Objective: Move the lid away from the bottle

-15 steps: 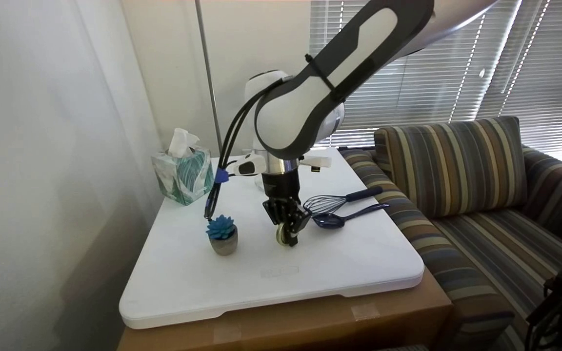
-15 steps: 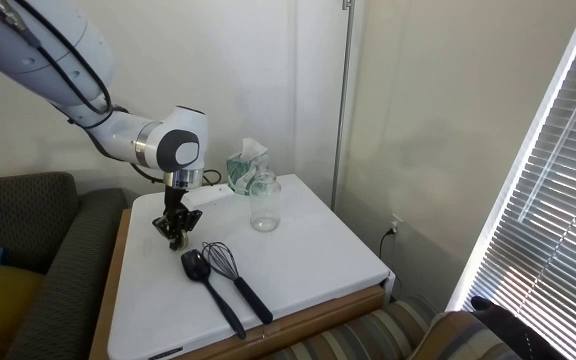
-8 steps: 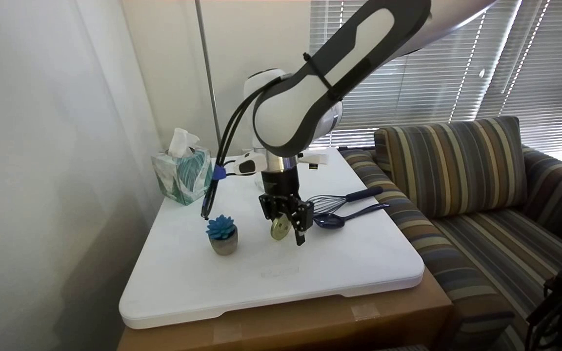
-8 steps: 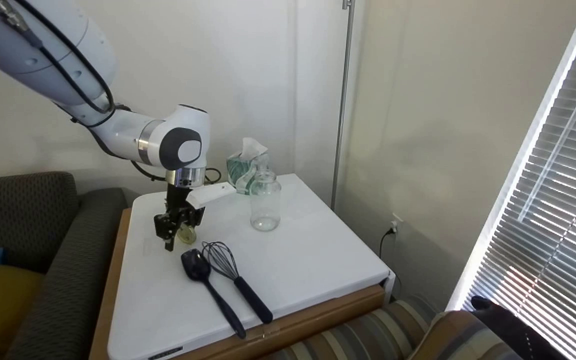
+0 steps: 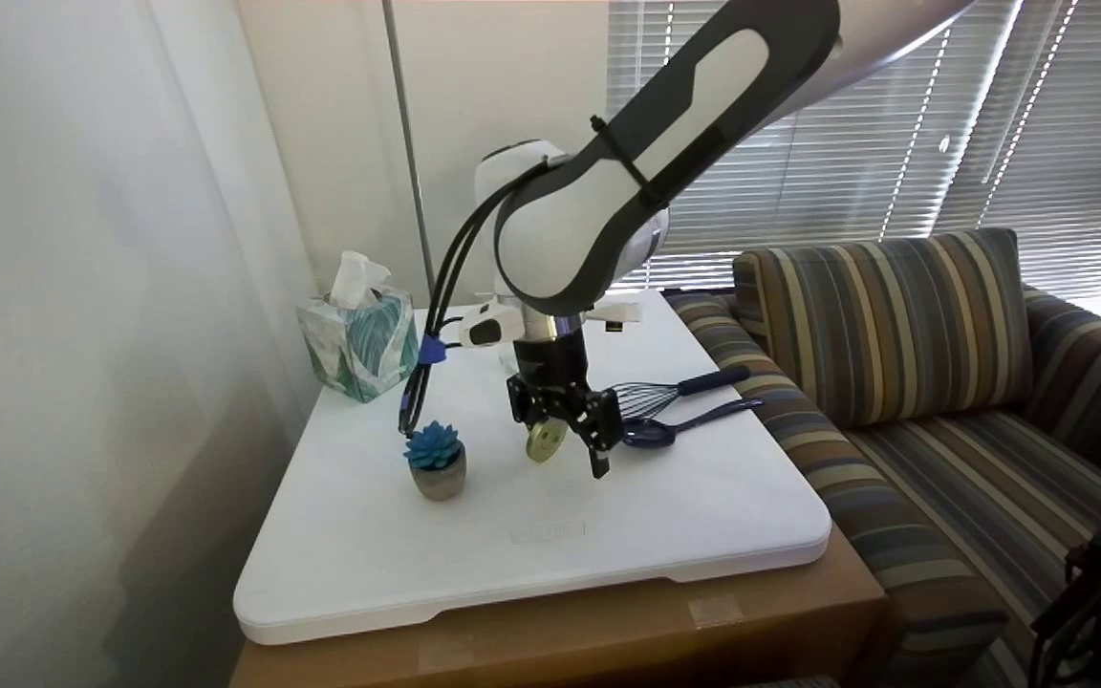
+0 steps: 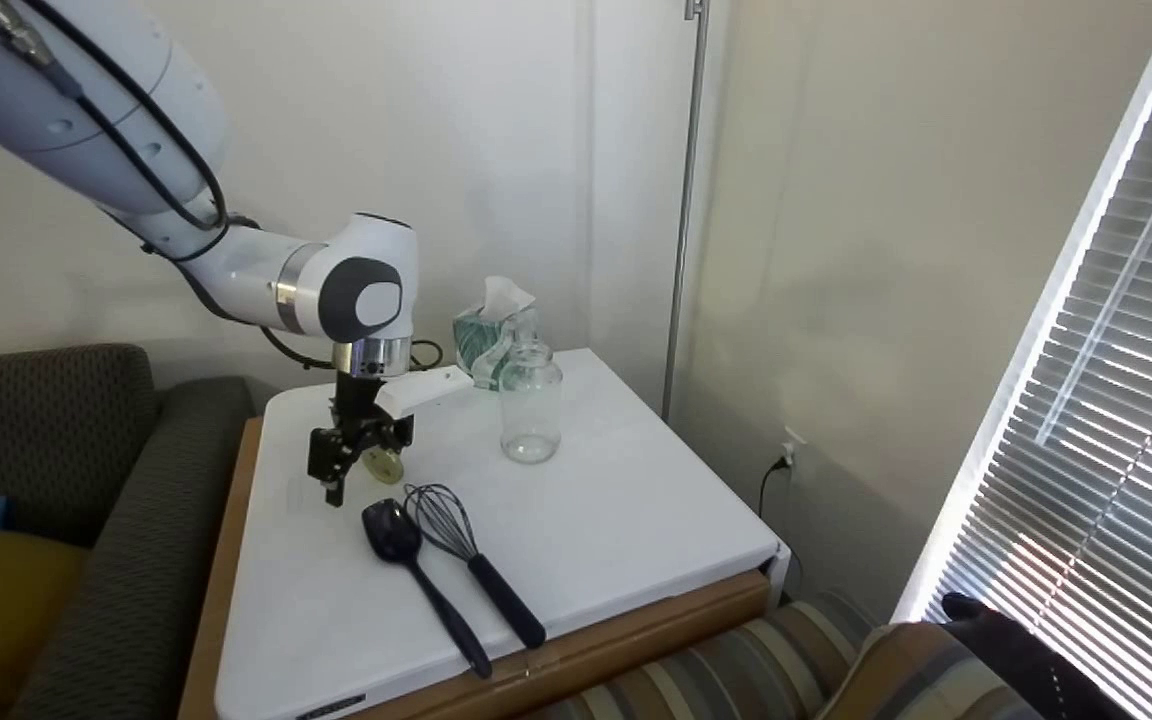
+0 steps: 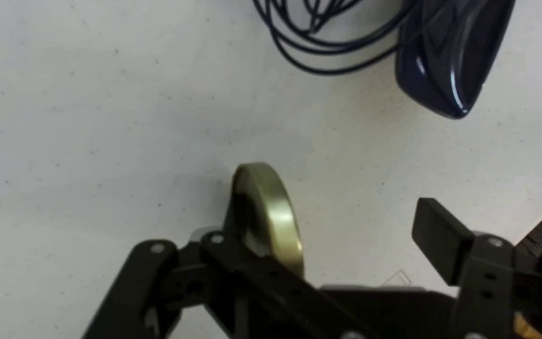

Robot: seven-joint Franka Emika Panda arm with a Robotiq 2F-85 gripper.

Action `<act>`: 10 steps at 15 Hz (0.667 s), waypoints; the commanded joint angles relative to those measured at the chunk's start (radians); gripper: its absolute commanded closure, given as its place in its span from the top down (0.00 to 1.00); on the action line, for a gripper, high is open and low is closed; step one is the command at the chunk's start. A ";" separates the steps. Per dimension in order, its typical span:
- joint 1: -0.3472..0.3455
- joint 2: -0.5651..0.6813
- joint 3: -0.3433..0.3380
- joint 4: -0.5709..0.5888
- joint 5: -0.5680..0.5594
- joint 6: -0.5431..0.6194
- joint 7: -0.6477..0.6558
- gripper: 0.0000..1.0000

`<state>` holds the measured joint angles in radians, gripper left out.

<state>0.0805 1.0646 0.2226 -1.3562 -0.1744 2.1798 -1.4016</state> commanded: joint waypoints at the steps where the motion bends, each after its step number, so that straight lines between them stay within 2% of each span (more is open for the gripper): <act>1: 0.016 -0.002 -0.021 0.015 -0.019 -0.055 -0.032 0.59; 5: 0.026 -0.015 -0.032 0.025 -0.047 -0.161 -0.054 0.30; 9: 0.029 0.001 -0.023 0.053 -0.072 -0.316 -0.189 0.01; 10: 0.033 0.006 -0.027 0.061 -0.077 -0.349 -0.216 0.01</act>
<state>0.0976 1.0565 0.2114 -1.3315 -0.2310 1.9246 -1.5314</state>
